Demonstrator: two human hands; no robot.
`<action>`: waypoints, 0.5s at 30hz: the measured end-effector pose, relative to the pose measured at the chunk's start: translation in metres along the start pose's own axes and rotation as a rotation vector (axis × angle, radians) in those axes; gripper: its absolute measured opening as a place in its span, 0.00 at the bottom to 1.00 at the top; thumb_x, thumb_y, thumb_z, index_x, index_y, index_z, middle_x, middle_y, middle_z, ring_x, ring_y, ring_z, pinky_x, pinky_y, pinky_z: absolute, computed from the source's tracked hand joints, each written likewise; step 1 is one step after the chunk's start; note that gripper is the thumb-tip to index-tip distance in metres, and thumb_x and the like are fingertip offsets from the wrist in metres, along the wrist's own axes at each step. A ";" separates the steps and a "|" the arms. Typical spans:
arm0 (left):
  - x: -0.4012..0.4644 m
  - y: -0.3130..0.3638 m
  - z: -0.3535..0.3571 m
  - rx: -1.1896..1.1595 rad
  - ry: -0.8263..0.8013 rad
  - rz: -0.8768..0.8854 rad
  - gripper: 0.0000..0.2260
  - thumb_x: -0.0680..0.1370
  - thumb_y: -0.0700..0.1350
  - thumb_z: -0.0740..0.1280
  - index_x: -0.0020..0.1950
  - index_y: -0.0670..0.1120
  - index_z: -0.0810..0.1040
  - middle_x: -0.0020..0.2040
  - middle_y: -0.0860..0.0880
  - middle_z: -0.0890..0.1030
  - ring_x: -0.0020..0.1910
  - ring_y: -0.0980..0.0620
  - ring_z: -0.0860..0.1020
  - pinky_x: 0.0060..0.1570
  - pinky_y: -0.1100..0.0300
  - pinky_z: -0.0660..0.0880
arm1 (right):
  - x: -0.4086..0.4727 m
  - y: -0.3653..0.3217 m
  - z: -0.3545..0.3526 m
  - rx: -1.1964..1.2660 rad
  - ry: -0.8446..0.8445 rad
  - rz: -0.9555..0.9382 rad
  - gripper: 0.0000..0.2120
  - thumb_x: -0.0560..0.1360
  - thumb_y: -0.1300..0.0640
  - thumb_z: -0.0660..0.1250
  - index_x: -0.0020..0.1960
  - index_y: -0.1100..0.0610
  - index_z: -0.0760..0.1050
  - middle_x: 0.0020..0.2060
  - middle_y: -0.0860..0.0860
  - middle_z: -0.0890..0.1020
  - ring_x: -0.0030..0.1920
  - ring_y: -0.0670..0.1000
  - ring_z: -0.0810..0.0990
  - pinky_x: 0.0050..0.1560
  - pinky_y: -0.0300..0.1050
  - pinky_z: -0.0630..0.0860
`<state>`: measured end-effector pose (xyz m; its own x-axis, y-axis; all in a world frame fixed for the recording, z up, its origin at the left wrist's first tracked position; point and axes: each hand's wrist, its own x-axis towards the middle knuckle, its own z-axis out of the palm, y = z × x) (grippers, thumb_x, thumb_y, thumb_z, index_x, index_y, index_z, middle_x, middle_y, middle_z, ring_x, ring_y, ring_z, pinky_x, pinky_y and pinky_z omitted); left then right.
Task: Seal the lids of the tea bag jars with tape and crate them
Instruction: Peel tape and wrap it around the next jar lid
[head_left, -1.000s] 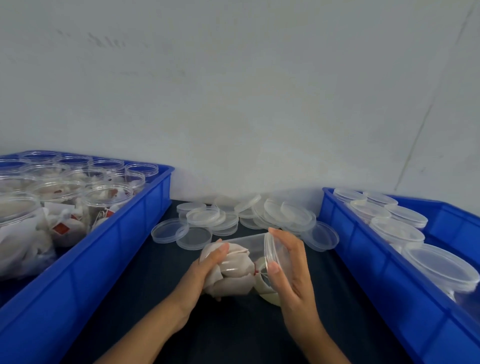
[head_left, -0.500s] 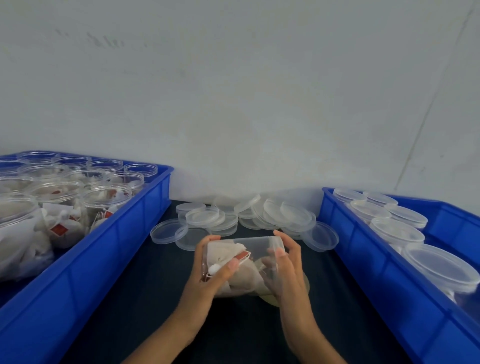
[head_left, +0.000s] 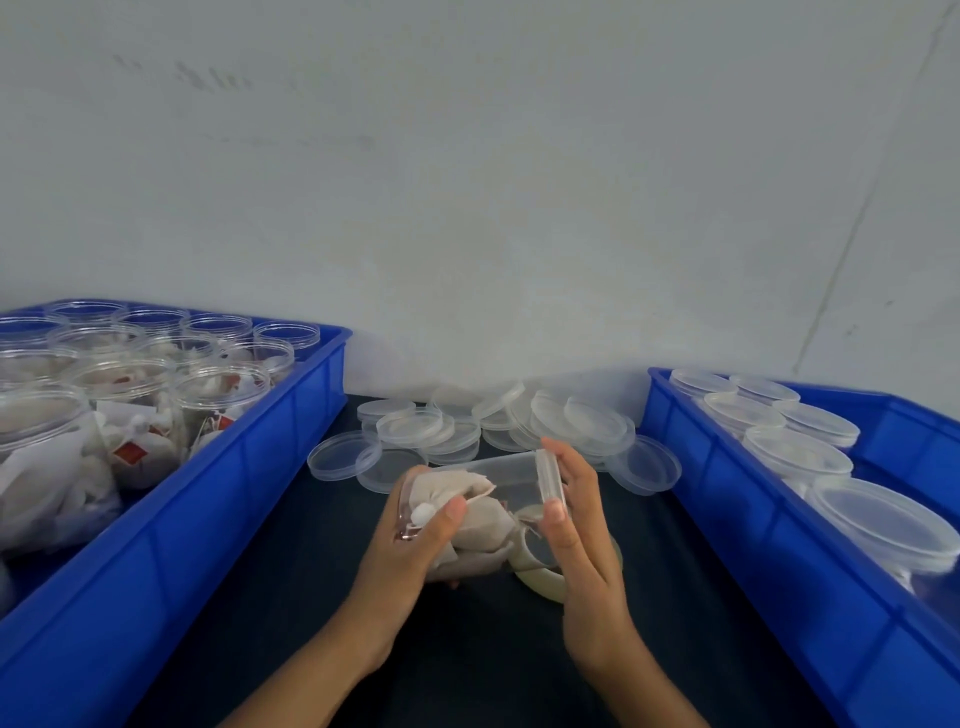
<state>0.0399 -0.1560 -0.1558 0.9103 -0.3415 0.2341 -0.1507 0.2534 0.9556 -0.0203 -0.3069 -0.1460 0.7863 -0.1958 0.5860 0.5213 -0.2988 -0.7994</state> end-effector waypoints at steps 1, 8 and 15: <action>0.000 0.000 0.001 0.002 0.004 0.024 0.24 0.61 0.65 0.70 0.55 0.61 0.77 0.51 0.53 0.83 0.49 0.55 0.82 0.43 0.62 0.79 | 0.000 -0.001 0.000 0.005 0.003 -0.001 0.20 0.80 0.46 0.56 0.71 0.45 0.64 0.63 0.35 0.72 0.64 0.40 0.72 0.58 0.32 0.71; 0.008 0.002 -0.008 0.123 -0.095 0.102 0.23 0.62 0.63 0.71 0.57 0.66 0.74 0.53 0.59 0.80 0.53 0.61 0.79 0.45 0.67 0.77 | 0.005 -0.005 -0.008 -0.072 -0.026 0.007 0.24 0.76 0.39 0.58 0.71 0.40 0.64 0.67 0.37 0.70 0.69 0.46 0.68 0.69 0.54 0.68; 0.013 -0.003 -0.020 0.714 -0.203 0.255 0.44 0.56 0.60 0.81 0.67 0.68 0.63 0.62 0.70 0.71 0.61 0.70 0.71 0.56 0.69 0.73 | 0.011 -0.008 -0.010 -0.226 -0.111 -0.005 0.24 0.71 0.34 0.62 0.67 0.30 0.65 0.66 0.34 0.68 0.69 0.41 0.64 0.66 0.45 0.69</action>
<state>0.0598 -0.1434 -0.1596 0.7364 -0.5274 0.4237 -0.6195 -0.2739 0.7357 -0.0190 -0.3156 -0.1315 0.8220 -0.0936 0.5618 0.4476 -0.5036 -0.7389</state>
